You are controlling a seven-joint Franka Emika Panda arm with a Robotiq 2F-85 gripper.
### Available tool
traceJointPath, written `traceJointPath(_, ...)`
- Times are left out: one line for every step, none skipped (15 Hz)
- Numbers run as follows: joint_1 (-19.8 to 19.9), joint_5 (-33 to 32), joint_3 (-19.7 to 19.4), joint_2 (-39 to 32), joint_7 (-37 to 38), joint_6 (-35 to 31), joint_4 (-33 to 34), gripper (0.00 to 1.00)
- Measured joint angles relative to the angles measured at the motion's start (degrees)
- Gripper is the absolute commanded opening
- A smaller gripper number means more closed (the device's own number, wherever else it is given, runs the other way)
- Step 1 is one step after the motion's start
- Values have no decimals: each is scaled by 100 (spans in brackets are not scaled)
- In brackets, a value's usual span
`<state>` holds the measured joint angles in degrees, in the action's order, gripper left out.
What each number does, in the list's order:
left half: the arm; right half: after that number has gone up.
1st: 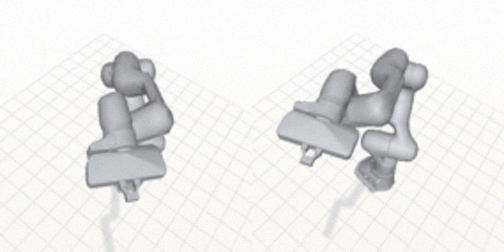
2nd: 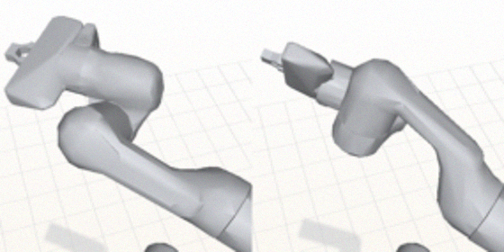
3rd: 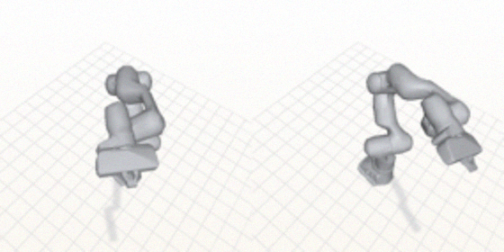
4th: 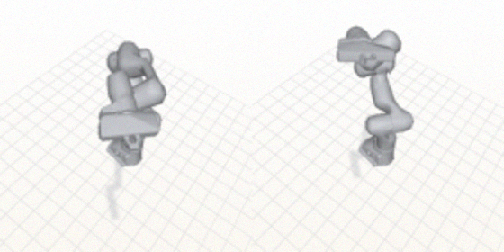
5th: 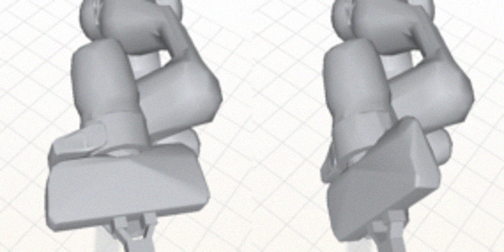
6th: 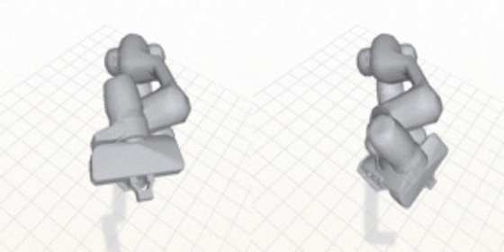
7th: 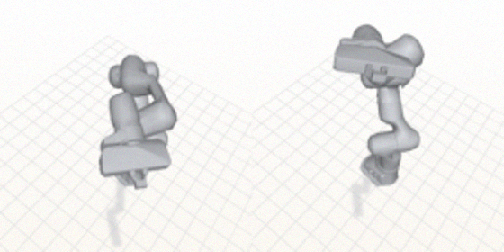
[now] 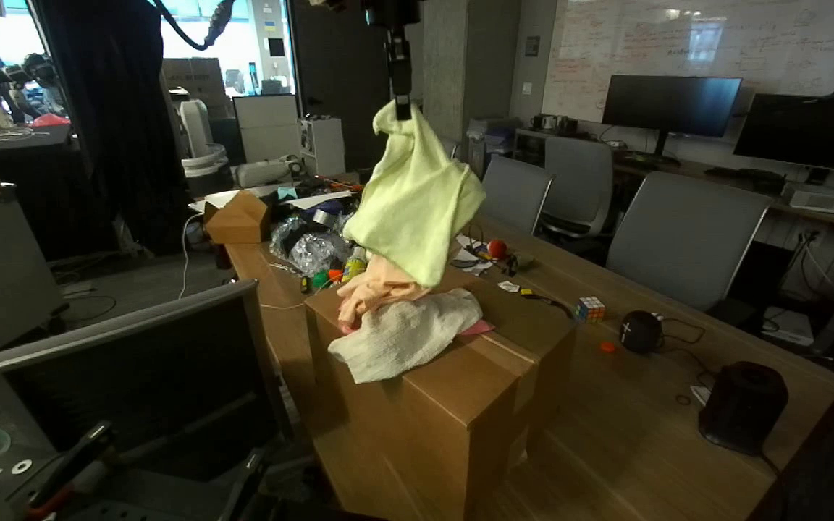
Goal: Pick their clothes on the back rest of the chair and put them on the table
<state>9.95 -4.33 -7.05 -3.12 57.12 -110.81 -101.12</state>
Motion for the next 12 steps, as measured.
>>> traceJointPath(0,-23,-24,-94,98,-179,-6,1)
traceJointPath(0,-28,-55,-176,177,-325,-11,1)
traceJointPath(0,-28,-91,-245,230,-430,-13,1)
traceJointPath(0,-27,-124,-301,244,-480,-15,31)
traceJointPath(0,0,-153,-347,242,-489,-17,32)
traceJointPath(0,47,-170,-392,207,-471,-22,38)
traceJointPath(1,152,-174,-433,102,-428,-33,45)
traceJointPath(-1,345,-170,-470,-122,-352,-52,52)
traceJointPath(-5,527,-161,-503,-386,-250,-74,61)
traceJointPath(-16,683,-145,-516,-659,-175,-123,68)
traceJointPath(-31,826,-126,-515,-939,-108,-199,77)
traceJointPath(-50,952,-100,-504,-1210,-63,-298,83)
